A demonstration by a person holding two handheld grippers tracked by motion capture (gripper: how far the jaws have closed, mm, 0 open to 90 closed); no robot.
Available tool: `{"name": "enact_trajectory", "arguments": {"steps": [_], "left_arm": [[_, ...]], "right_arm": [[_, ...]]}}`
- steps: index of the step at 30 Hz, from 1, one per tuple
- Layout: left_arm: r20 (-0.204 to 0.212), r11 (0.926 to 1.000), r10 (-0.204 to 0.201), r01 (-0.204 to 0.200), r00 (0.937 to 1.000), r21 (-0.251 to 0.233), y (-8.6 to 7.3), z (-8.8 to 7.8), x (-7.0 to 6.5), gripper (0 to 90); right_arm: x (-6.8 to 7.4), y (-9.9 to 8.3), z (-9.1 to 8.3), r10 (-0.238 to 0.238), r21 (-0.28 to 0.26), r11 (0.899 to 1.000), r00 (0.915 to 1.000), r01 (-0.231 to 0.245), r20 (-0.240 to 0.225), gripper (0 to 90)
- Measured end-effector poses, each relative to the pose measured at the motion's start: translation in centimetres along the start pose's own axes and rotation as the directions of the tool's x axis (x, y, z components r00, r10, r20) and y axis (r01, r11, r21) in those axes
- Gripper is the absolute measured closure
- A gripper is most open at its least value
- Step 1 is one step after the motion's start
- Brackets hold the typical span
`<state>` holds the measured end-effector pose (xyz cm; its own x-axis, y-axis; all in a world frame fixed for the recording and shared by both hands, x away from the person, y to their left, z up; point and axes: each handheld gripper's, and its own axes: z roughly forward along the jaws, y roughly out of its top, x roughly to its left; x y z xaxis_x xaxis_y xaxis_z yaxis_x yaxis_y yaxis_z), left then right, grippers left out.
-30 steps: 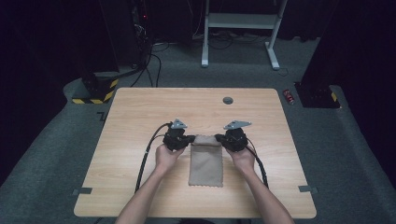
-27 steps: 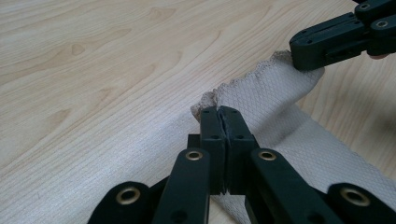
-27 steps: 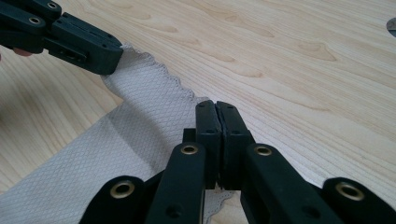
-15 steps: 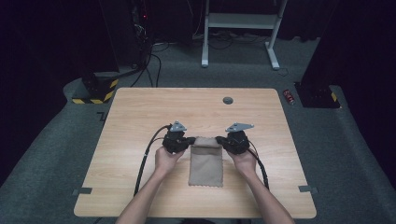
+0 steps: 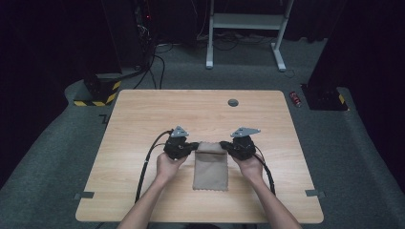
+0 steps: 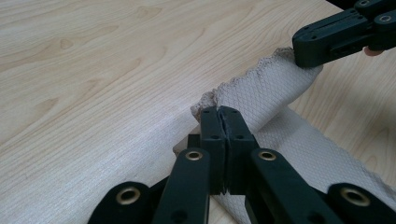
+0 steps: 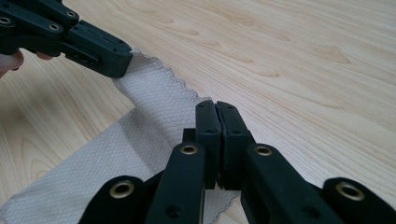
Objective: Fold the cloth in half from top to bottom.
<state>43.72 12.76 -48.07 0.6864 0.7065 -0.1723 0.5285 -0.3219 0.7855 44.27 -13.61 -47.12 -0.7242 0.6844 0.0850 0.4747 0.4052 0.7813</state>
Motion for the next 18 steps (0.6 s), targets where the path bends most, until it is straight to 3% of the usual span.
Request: {"name": "enact_trajectory", "arguments": {"steps": [14, 18], "left_arm": [[0.018, 0.9999, -0.004, 0.004, 0.9998, -0.014, -0.4, -0.8, -0.7, 88.6], [0.022, 0.9999, 0.01, -0.01, 0.9997, -0.007, -0.6, -0.9, -1.0, 88.6]], "right_arm": [[0.6, -0.4, -1.0, -0.017, -0.012, 1.0, 0.9995, 0.017, -0.028, 88.3], [0.8, -0.7, -1.3, -0.016, -0.019, 1.0, 0.9991, 0.016, -0.039, 88.3]]}}
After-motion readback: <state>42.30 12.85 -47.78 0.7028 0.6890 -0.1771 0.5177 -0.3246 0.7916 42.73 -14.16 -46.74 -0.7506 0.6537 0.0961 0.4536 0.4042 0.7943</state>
